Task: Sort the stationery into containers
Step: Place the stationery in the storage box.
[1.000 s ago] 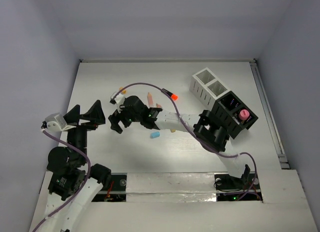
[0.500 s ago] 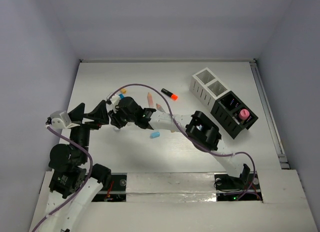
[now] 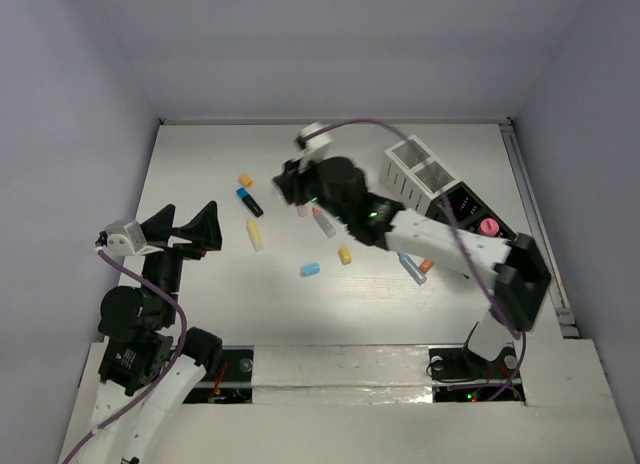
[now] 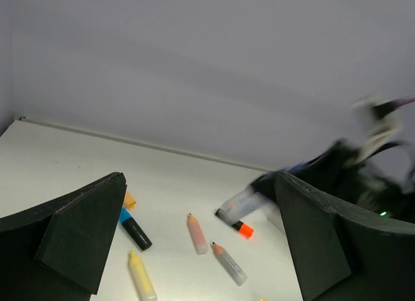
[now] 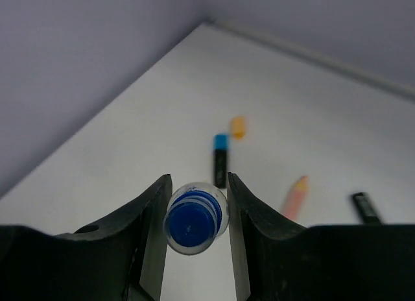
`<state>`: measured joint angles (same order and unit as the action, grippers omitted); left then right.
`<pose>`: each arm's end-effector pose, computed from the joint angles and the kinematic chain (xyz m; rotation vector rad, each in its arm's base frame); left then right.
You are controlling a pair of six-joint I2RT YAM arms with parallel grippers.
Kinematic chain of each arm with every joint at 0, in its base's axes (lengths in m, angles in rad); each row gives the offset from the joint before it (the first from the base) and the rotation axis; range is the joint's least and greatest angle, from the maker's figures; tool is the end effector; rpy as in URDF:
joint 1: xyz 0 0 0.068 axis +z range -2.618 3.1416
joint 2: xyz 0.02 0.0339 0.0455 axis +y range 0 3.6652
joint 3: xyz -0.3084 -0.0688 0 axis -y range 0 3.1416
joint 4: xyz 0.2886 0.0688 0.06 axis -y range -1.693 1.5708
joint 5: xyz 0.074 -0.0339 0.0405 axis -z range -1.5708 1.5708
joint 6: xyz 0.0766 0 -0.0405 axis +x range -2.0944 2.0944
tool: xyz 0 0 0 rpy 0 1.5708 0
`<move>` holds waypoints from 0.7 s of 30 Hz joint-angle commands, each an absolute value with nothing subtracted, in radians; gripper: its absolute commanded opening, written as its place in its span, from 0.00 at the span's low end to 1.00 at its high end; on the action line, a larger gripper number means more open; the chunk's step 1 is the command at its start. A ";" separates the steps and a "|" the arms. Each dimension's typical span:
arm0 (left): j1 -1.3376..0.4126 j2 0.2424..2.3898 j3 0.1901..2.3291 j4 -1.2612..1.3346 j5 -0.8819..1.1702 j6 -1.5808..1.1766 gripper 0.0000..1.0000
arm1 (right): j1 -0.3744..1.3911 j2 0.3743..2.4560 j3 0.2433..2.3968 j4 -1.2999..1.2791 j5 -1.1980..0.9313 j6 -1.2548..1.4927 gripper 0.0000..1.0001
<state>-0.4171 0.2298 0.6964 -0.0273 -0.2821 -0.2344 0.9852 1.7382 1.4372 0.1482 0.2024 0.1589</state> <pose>0.0855 -0.0145 0.4299 -0.1488 1.1501 -0.4181 0.2959 0.4183 0.3666 -0.5664 1.6741 0.6673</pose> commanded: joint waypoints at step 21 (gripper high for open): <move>-0.413 0.334 0.721 0.012 -0.198 -0.267 0.99 | 0.219 1.063 0.931 -0.225 0.586 0.339 0.10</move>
